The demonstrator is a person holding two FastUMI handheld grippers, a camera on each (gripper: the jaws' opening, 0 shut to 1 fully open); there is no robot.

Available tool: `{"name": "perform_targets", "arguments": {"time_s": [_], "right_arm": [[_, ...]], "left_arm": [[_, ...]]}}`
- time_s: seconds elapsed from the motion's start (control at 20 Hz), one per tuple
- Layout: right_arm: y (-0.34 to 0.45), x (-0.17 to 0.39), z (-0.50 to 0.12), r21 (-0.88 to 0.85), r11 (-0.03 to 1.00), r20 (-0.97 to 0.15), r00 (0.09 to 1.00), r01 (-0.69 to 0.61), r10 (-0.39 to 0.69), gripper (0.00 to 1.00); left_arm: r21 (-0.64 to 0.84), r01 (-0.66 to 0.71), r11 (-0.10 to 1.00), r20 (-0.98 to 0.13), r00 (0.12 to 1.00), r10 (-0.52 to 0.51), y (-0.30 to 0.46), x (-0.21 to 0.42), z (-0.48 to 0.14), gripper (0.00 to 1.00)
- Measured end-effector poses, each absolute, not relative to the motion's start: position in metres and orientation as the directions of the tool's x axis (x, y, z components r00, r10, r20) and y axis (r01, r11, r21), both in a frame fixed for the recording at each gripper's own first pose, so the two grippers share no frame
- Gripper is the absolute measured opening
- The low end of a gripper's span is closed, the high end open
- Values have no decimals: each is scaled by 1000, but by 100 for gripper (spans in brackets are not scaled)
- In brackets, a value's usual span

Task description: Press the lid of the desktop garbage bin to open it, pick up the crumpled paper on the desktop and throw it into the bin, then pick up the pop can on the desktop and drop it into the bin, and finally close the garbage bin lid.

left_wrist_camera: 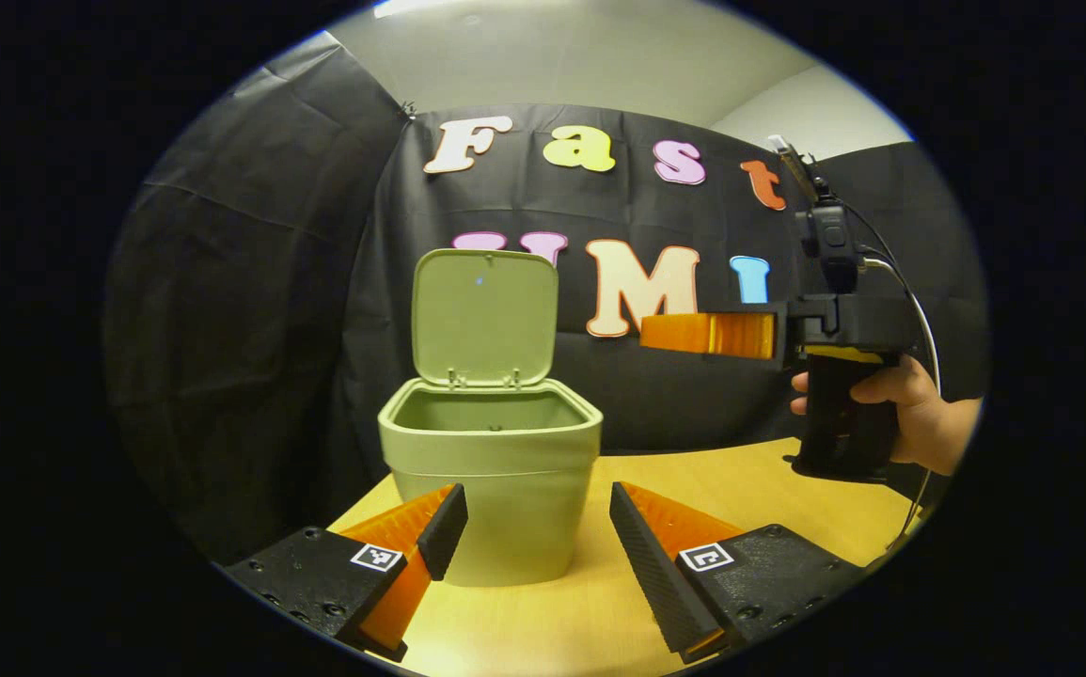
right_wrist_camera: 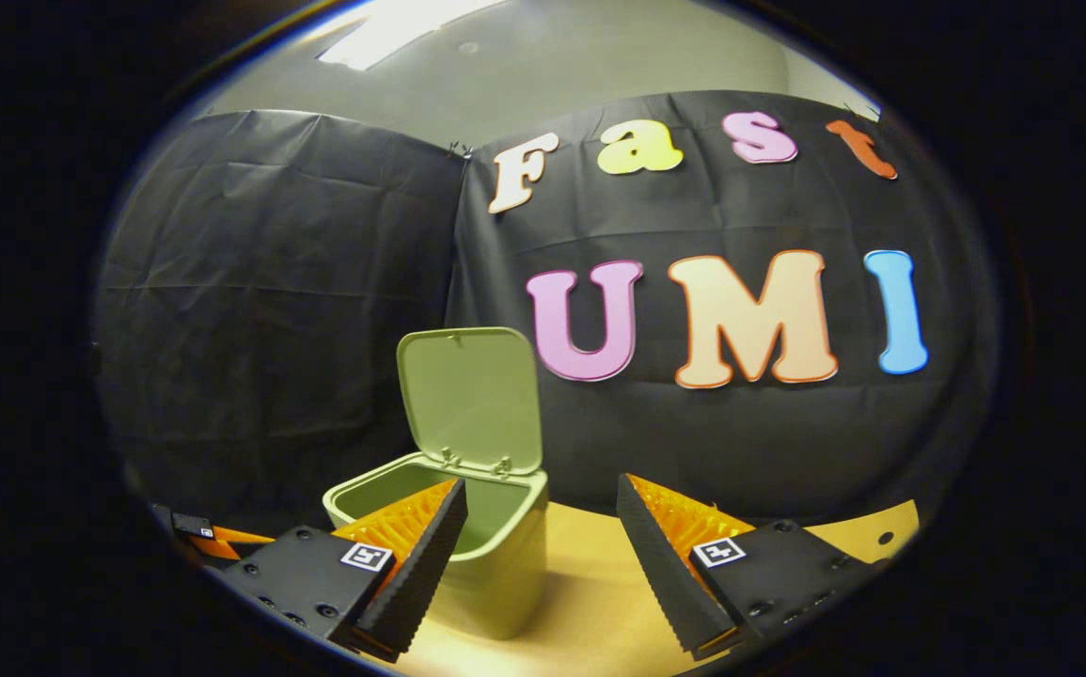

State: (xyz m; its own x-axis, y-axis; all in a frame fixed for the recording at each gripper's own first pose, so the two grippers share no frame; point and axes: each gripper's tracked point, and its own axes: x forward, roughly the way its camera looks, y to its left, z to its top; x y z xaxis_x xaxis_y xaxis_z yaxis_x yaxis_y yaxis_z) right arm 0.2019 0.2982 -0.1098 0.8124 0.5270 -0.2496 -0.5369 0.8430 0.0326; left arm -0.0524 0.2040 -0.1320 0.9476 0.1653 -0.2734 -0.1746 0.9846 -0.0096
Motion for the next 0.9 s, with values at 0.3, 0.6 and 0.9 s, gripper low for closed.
{"name": "perform_targets", "arguments": {"time_s": [0.3,0.6,0.9], "right_arm": [[162,177,-111,18,931,-286,890,-365,355,99],[71,149,-112,31,970,-317,918,-242,240,99],[11,118,-130,26,987,-380,911,-161,159,99]], "left_arm": [[-70,-47,996,-348,937,20,128,-42,-173,92],[-56,-2,998,-434,901,-22,89,-39,-220,92],[-73,47,996,-502,861,-78,53,-45,-262,93]]}}
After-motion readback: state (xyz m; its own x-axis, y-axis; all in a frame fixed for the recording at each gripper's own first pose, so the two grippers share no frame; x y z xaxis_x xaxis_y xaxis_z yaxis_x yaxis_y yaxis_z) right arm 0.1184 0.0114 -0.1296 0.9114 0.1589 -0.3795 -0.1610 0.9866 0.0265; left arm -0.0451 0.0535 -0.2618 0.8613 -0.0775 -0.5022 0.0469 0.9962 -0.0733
